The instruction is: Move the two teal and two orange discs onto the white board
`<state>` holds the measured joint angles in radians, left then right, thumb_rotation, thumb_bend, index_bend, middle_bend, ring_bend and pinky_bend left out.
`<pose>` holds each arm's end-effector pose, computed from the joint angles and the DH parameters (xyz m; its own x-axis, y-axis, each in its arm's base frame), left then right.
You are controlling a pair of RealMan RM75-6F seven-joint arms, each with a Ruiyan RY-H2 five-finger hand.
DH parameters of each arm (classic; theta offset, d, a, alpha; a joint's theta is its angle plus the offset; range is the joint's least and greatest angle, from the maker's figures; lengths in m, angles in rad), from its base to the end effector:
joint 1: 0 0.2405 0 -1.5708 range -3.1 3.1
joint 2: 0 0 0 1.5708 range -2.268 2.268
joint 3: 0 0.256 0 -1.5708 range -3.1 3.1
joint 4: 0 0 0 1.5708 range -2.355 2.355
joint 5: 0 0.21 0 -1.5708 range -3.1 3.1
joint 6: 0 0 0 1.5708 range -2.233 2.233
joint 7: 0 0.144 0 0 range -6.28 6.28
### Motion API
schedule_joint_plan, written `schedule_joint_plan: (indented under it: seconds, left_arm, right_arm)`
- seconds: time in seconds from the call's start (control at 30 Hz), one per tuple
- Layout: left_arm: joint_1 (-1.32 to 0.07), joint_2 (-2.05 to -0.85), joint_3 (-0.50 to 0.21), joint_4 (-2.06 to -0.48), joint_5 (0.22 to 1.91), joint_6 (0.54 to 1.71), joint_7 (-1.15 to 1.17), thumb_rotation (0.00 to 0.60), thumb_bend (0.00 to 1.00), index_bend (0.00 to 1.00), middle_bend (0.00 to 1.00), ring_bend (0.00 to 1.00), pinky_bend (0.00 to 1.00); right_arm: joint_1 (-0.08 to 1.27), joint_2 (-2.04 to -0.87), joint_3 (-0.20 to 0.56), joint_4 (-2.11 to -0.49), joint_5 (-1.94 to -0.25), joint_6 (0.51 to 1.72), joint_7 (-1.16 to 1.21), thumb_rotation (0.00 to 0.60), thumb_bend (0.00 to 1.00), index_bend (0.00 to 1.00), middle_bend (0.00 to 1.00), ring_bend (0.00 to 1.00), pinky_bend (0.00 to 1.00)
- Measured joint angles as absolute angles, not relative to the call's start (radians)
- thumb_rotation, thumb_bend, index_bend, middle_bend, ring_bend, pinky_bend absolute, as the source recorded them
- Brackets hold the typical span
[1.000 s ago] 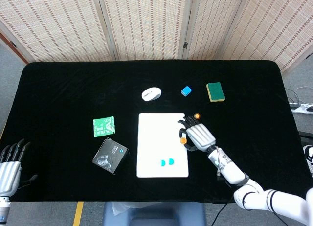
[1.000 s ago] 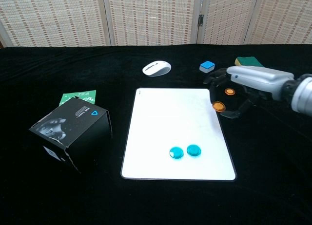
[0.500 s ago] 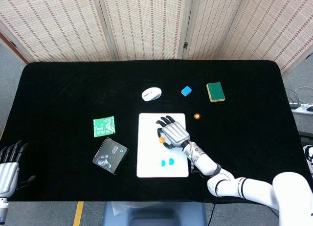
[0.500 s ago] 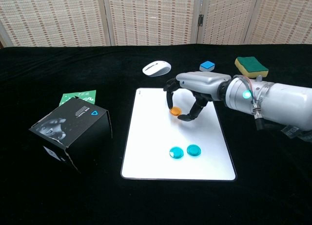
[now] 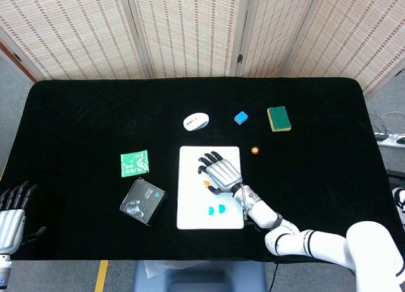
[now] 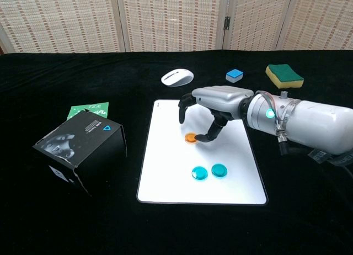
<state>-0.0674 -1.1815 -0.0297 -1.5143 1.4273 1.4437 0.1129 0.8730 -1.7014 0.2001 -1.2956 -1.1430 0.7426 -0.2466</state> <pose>-0.3413 0.1714 0.1445 0.5171 0.0770 0.8525 0.8495 0.0758 -0.5221 -0.1088 -0.3556 -0.0765 0.4671 -0.3875 0.7948 -0.8316 -0.4980 0.2459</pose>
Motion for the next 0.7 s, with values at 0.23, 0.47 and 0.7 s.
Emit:
schedule_joint_plan:
  seconds: [0.23,0.47,0.7]
  left_arm:
    - [-0.070,-1.185,-0.030,-1.508,1.431,1.442,0.106,0.600,0.19,0.06,0.02,0.03,0.00]
    - [-0.073,-1.187,-0.030,-1.511,1.433,1.438,0.110,0.600,0.19,0.06,0.02,0.03,0.00]
    - [-0.075,-1.181,-0.028,-1.529,1.438,1.437,0.119,0.600,0.19,0.06,0.02,0.03,0.00]
  right_arm:
    - [0.836,-1.657,0.214,-1.262,-1.108,0.790,-0.215,0.600,0.39,0.28,0.13,0.00,0.00]
    - [0.803,-1.614,0.218,-1.154,-1.030,0.776,-0.202,0.600,0.39,0.34,0.13,0.00,0.00]
    - [0.789,-1.628,0.211,-1.041,-0.997,0.734,-0.174,0.600,0.39,0.37,0.13,0.00,0.00]
